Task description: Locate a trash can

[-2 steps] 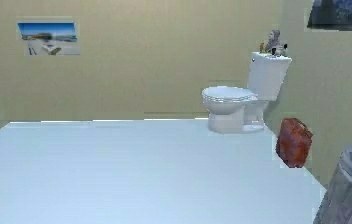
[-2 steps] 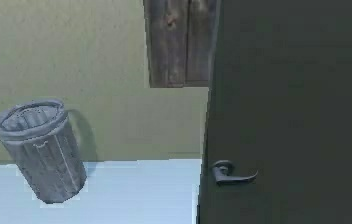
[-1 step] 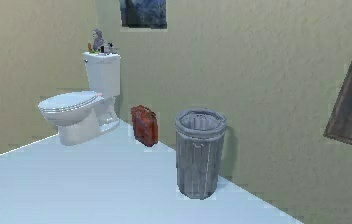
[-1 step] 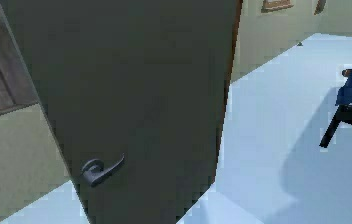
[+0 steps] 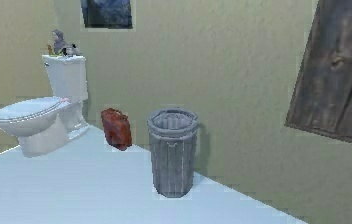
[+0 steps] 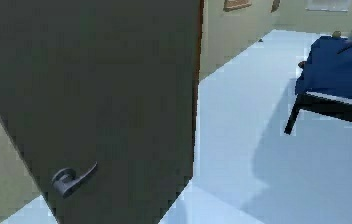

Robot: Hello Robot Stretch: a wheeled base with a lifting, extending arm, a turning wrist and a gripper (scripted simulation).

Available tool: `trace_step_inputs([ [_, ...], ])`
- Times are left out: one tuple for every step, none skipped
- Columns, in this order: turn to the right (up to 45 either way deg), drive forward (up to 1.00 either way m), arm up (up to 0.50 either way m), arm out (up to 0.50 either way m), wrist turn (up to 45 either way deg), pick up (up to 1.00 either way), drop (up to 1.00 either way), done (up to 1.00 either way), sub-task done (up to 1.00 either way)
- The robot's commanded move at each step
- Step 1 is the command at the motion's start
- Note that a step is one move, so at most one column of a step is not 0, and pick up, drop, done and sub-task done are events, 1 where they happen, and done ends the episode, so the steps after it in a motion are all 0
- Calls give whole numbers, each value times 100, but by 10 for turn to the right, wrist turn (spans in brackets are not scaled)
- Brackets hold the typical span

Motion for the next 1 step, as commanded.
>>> trace_step_inputs([
  [0,35,0,0,0,0,0,0,0],
])
